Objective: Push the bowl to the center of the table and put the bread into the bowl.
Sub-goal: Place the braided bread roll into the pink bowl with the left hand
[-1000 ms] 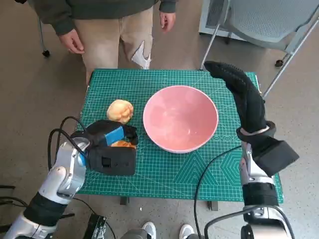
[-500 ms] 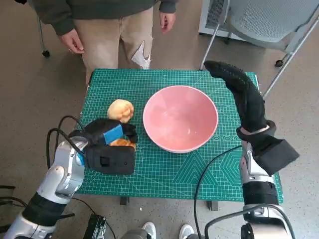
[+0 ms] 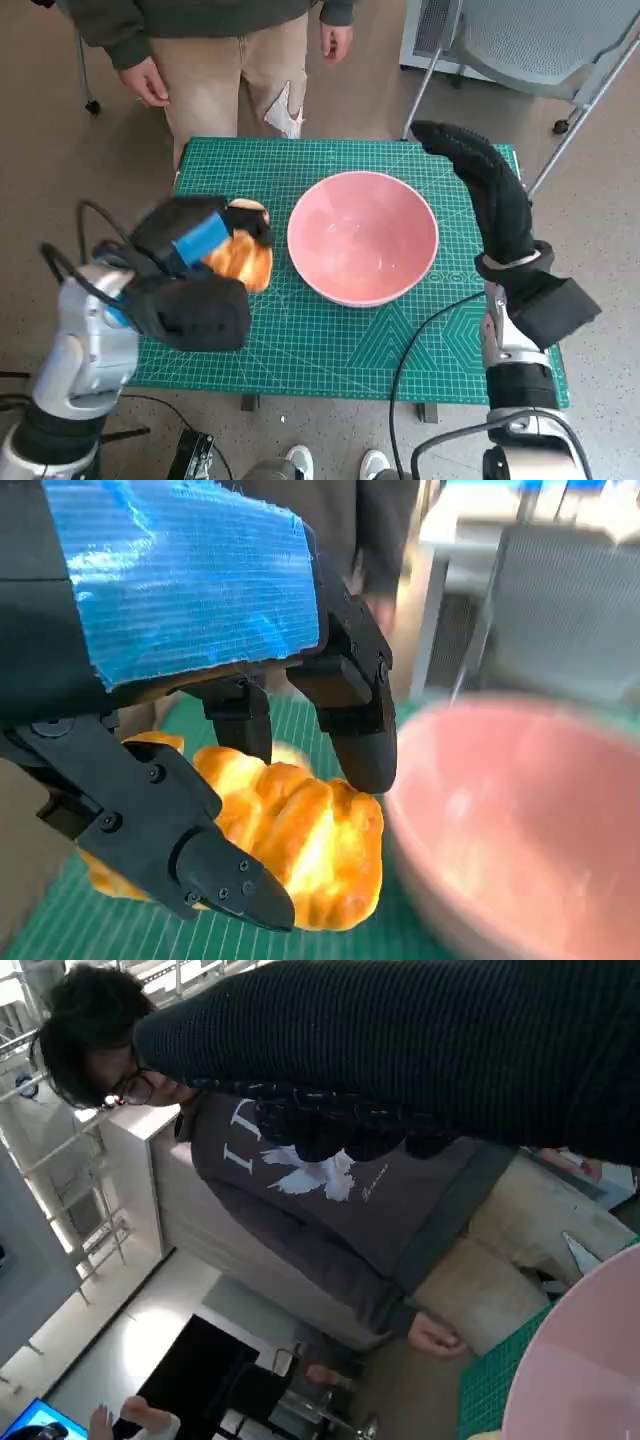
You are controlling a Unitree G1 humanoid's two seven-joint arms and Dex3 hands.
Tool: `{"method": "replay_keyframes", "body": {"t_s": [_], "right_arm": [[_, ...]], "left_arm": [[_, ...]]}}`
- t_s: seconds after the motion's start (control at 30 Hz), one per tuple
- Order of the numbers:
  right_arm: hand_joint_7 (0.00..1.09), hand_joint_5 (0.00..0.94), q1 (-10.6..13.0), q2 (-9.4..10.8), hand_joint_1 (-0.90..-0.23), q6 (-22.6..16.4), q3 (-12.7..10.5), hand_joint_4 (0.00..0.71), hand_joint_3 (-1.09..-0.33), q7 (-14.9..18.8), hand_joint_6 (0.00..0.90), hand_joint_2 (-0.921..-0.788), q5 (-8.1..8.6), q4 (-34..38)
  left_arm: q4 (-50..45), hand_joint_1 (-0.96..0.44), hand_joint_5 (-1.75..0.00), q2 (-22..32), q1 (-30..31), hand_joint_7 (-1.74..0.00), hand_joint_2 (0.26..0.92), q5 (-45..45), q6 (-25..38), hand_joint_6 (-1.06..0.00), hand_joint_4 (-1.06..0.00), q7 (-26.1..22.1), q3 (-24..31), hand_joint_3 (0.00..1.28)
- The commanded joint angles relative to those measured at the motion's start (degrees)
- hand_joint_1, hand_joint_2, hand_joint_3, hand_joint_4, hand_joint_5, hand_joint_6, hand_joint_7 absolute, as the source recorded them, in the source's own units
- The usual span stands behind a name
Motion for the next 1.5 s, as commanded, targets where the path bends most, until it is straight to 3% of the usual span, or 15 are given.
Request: {"method": "replay_keyframes", "body": {"t_s": [0.03, 0.5, 0.9, 1.27, 1.5], "right_arm": [[0.48, 0.001, 0.09, 0.52, -0.693, 0.2, -0.12, 0.179, -0.833, 0.89, -0.001, -0.921, 0.89, 1.36], [0.48, 0.001, 0.1, 0.99, -0.698, 0.23, -0.23, 0.179, -0.831, 0.74, -0.001, -0.921, 0.8, 1.1], [0.49, 0.001, 0.68, 1.04, -0.699, 0.38, -0.54, 0.179, -0.831, -0.17, -0.001, -0.921, 0.07, 0.7], [0.49, 0.001, 1.34, 0.99, -0.695, -0.47, -0.34, 0.18, -0.83, -2.14, -0.001, -0.921, -1.86, 0.55], [0.49, 0.001, 2.04, 0.63, -0.69, -1.42, -0.15, 0.181, -0.841, -3.41, -0.001, -0.921, -3.16, 0.58]], "left_arm": [[-2.74, 0.0, -1.18, -0.01, -3.4, -0.88, 0.874, 0.15, 1.78, -0.78, -0.79, 0.17, 1.61, 0.05], [-3.39, 0.0, -1.15, -2.33, -8.06, -0.94, 0.875, 2.68, 2.22, -0.77, -0.78, 3.07, -0.03, 0.05], [2.55, 0.0, -1.15, -3.72, -13.5, -0.97, 0.885, 0.81, 0.56, -0.74, -0.78, 0.32, -3.38, 0.05], [15.71, 0.0, -1.12, -10.67, -22.68, -1.04, 0.898, 1.9, -1.75, -0.71, -0.77, 2.08, -10.94, 0.04], [26.45, 0.0, -1.21, -15.04, -28.5, -0.96, 0.904, 1.99, -4.77, -0.72, -0.74, 4.01, -14.2, 0.04]]}}
